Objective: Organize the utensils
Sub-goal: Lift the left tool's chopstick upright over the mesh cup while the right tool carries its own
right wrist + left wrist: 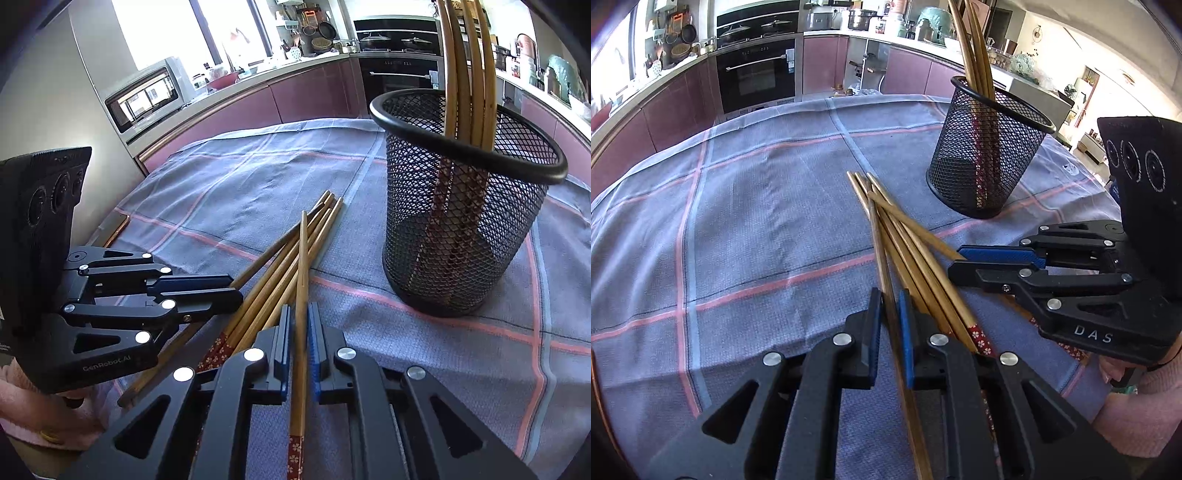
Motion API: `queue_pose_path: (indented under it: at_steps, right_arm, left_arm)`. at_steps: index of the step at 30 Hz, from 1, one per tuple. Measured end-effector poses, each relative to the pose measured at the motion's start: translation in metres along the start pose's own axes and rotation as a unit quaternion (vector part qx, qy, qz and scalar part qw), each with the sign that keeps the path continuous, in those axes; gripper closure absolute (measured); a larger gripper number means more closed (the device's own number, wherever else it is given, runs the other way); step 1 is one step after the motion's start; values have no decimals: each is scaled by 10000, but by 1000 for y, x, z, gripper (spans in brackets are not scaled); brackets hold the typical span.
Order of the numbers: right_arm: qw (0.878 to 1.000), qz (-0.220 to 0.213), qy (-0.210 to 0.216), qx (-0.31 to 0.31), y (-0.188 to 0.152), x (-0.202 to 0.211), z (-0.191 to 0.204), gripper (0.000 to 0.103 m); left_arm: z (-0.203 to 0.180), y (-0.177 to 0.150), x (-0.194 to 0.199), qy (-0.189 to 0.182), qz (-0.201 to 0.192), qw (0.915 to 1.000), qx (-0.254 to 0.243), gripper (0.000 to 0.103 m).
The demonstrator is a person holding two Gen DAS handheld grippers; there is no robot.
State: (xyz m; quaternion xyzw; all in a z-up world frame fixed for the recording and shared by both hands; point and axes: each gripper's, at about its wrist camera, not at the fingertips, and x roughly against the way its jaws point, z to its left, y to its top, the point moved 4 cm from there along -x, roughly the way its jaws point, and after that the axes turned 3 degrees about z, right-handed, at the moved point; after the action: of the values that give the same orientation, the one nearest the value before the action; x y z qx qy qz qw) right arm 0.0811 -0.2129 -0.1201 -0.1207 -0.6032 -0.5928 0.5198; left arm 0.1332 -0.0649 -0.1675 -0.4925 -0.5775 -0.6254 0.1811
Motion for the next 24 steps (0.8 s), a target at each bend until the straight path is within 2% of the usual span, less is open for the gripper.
queue_pose_path:
  at_steps: [3, 12, 17, 21, 24]
  right_arm:
    - [10000, -65, 20, 5, 0, 5, -1, 97]
    - [9971, -744, 133, 39, 10, 54, 1, 97]
    - [9940, -1083, 128, 1, 16, 79, -3, 97]
    - [9915, -1293, 131, -46, 20, 96, -9, 97]
    - [9895, -1443, 99, -49, 24, 106, -11, 97]
  left_arm:
    - [-1, 1, 3, -40, -53, 10000, 55, 96]
    - [-7, 15, 39, -333, -491, 9982, 44, 96]
    - [-11, 25, 66, -620, -763, 9952, 21, 96]
    - [-12, 33, 86, -991, -962, 9904, 48, 96]
    - [-13, 38, 100, -1091, -1129, 9876, 7, 96]
